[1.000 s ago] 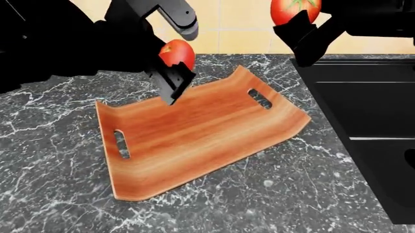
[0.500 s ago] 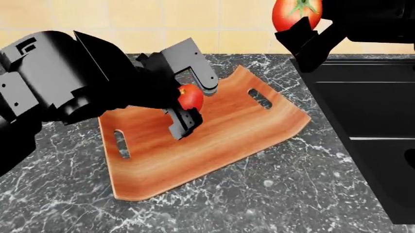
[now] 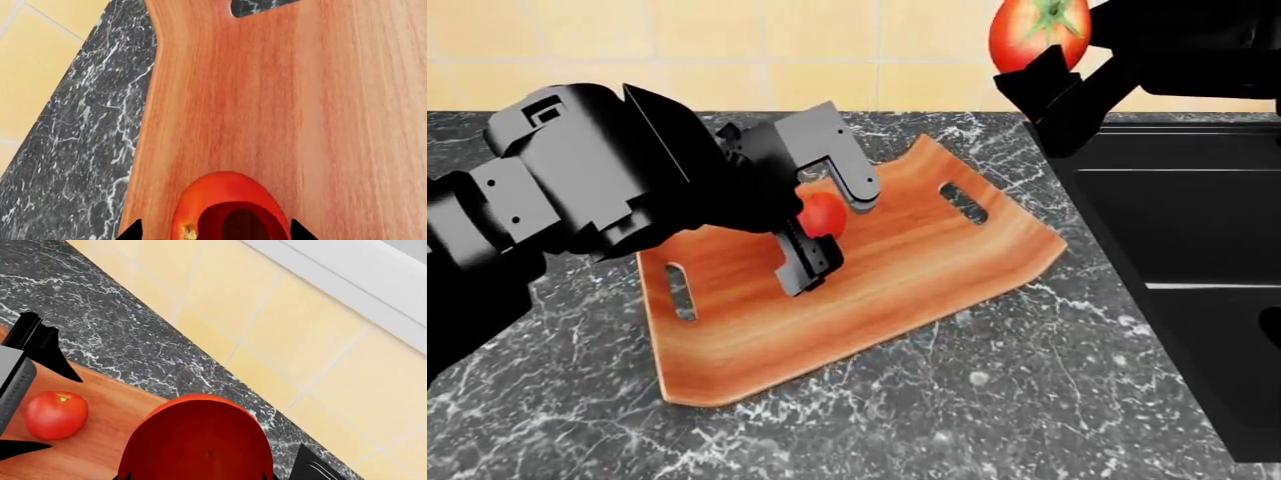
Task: Pick up the fruits and vegetables and place them in the sink. Turn on the sink faucet to wash them. Then turn the sink off and put them in the tray.
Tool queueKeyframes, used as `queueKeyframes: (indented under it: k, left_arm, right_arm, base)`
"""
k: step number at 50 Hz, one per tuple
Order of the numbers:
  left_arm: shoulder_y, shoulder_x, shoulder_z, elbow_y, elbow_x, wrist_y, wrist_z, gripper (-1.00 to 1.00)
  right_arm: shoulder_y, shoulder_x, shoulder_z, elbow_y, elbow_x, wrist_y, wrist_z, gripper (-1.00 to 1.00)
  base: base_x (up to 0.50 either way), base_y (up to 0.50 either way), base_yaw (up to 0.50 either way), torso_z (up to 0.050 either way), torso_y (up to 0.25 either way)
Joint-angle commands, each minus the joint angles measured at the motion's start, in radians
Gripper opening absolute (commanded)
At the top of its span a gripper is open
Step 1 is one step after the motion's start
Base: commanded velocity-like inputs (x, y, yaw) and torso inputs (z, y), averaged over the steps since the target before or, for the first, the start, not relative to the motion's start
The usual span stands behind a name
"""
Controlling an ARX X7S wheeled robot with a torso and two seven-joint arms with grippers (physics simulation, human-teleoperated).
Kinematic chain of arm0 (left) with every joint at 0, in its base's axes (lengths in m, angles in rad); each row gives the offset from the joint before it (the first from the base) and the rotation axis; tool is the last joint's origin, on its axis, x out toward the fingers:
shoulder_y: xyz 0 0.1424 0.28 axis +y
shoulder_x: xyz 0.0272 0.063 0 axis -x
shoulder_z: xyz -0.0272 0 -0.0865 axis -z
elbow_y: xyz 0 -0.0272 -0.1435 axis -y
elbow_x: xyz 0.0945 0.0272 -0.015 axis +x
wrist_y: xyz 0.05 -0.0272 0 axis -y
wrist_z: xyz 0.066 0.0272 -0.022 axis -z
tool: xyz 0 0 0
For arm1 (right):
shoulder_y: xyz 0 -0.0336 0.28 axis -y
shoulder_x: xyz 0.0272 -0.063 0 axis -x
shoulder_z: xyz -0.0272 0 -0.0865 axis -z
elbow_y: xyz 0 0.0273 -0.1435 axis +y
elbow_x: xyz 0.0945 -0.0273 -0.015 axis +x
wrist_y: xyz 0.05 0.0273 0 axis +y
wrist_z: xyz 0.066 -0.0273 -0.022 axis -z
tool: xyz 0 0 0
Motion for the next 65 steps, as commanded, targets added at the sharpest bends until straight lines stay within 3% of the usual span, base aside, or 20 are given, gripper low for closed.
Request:
queueKeyframes:
  k: [1,6,12,21,36,65]
  left_arm:
    - [0.031,0.003,0.015,-0.005,0.030,-0.010,0.005,1.00]
    - [0.011,-0.011,-0.019,0.013,0.000,-0.022,0.000,1.00]
    - [-0.031,-0.065,-0.147,0.052,-0.117,-0.068,-0.047,1.00]
    - [-0.099,-0.198,-0.390,0.114,-0.380,-0.154,-0.182,1.00]
    - [-0.189,-0.339,-0.576,0.088,-0.533,-0.151,-0.305,1.00]
    - [-0.240,-0.348,-0.623,0.085,-0.569,-0.136,-0.348,1.00]
  right_arm:
    - [0.013,0.000,0.000,-0.004,-0.018,0.001,-0.012,-1.00]
    - [0.010,-0.010,-0.001,0.005,-0.025,-0.007,-0.014,-1.00]
    - [-0.023,-0.040,-0.002,0.051,-0.047,-0.056,-0.020,-1.00]
    - [-0.066,-0.163,-0.029,0.226,-0.132,-0.171,-0.083,-1.00]
    - [-0.167,-0.348,-0.099,0.540,-0.234,-0.296,-0.184,-1.00]
    - [-0.297,-0.348,-0.173,0.463,-0.215,-0.237,-0.213,-1.00]
  base:
    - [0.00,0.00,0.00,0.000,0.000]
    - [0.00,0.00,0.00,0.000,0.000]
    - [0.00,0.00,0.00,0.000,0.000]
    - [0.00,0.00,0.00,0.000,0.000]
    - [0.00,0.00,0.00,0.000,0.000]
    - [0.00,0.00,0.00,0.000,0.000]
